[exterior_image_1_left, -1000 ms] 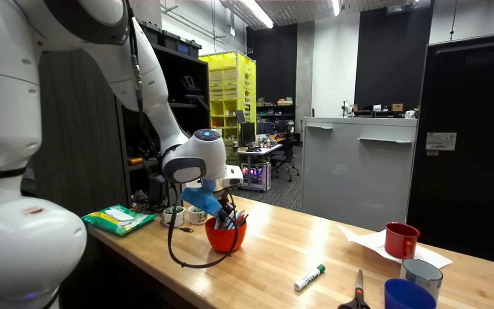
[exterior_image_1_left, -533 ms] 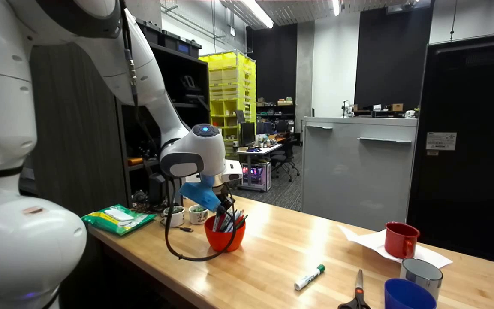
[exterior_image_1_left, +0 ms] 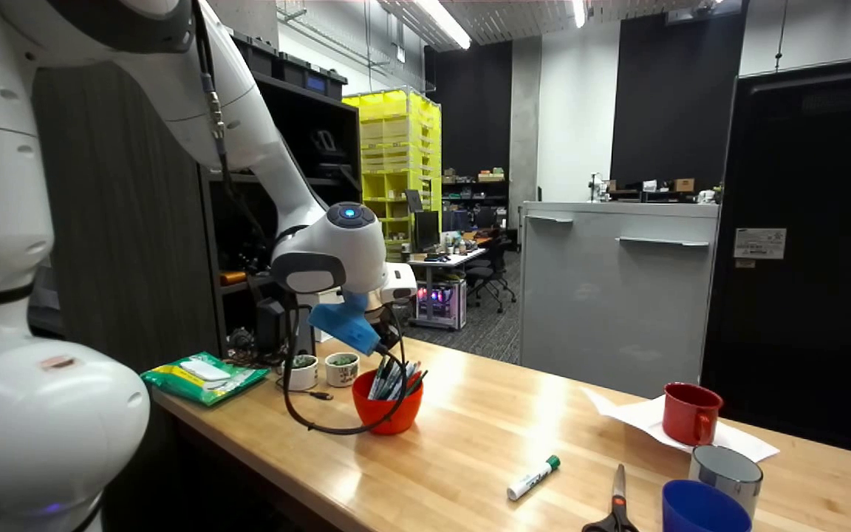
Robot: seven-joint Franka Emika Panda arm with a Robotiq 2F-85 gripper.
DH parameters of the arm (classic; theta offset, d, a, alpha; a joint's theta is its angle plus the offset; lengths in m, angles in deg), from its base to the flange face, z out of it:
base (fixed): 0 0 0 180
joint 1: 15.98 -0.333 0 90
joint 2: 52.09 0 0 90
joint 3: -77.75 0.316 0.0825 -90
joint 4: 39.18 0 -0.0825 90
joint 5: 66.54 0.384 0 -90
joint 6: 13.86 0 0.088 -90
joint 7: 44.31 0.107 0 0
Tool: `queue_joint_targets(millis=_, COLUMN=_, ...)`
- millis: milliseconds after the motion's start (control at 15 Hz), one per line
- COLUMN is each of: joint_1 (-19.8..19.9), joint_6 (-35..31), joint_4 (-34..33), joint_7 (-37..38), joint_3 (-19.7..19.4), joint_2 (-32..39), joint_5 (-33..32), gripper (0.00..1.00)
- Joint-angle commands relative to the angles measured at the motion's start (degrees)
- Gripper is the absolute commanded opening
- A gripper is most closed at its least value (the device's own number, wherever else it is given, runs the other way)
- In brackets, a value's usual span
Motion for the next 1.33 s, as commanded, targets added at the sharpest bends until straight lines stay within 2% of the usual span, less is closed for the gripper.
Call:
queue_joint_targets(millis=0, joint_1=-0.4, joint_6=-0.5, joint_4=0.7, joint_7=-3.4, joint_3=0.5, joint_2=-1.3, joint_5=3.1, gripper=0.06)
queue_joint_targets(millis=67, joint_1=-0.4, joint_6=-0.6, joint_4=0.7, joint_7=-3.7, joint_3=0.5, joint_2=-1.1, joint_5=3.3, gripper=0.06)
queue_joint_targets(millis=133, joint_1=-0.4, joint_6=-0.7, joint_4=0.8, joint_7=-4.0, joint_3=0.4, joint_2=-1.1, joint_5=3.4, gripper=0.23)
queue_joint_targets(millis=200, joint_1=-0.4, joint_6=-0.8, joint_4=0.8, joint_7=-4.3, joint_3=0.4, joint_2=-1.0, joint_5=3.5, gripper=0.49)
queue_joint_targets(millis=267, joint_1=-0.4, joint_6=-0.8, joint_4=0.8, joint_7=-4.6, joint_3=0.4, joint_2=-1.0, joint_5=3.6, gripper=0.48)
queue_joint_targets(millis=400, joint_1=-0.3, joint_6=-0.7, joint_4=0.9, joint_7=-5.0, joint_3=0.3, joint_2=-0.9, joint_5=3.8, gripper=0.55)
queue_joint_targets(millis=867, joint_1=-0.3, joint_6=-0.3, joint_4=1.0, joint_7=-5.4, joint_3=0.4, joint_2=-0.1, joint_5=4.0, gripper=0.99)
queue_joint_targets(millis=1267, joint_1=-0.3, joint_6=0.1, joint_4=0.8, joint_7=-5.6, joint_3=0.5, joint_2=1.8, joint_5=4.1, gripper=1.00)
